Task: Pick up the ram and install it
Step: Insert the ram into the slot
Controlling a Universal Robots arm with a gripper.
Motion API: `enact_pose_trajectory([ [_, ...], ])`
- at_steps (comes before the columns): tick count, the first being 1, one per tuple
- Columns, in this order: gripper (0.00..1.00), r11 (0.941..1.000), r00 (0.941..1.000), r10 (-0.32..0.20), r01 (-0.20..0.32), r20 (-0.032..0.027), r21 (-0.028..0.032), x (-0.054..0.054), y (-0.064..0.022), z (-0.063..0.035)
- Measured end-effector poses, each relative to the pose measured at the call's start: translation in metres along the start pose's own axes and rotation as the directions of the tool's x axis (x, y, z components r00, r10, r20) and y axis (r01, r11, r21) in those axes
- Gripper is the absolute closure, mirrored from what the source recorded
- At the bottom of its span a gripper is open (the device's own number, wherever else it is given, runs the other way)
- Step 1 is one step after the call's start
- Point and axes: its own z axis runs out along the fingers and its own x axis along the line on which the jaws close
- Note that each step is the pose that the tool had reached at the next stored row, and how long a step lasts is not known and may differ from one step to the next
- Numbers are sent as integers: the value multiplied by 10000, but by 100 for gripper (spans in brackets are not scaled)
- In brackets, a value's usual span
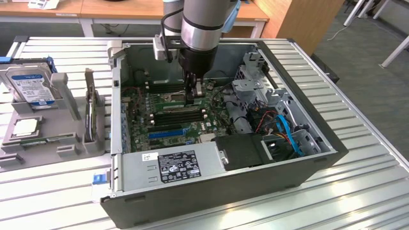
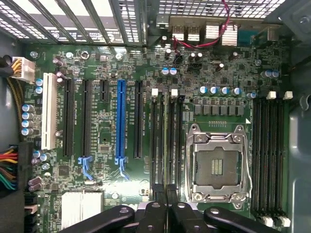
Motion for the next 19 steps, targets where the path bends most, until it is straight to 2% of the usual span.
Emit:
enact_pose_trajectory([
  [4, 88, 10000, 10000, 0, 0, 0, 0, 37, 0, -1],
  [19, 88, 10000, 10000, 31, -31, 0, 1, 39, 0, -1],
])
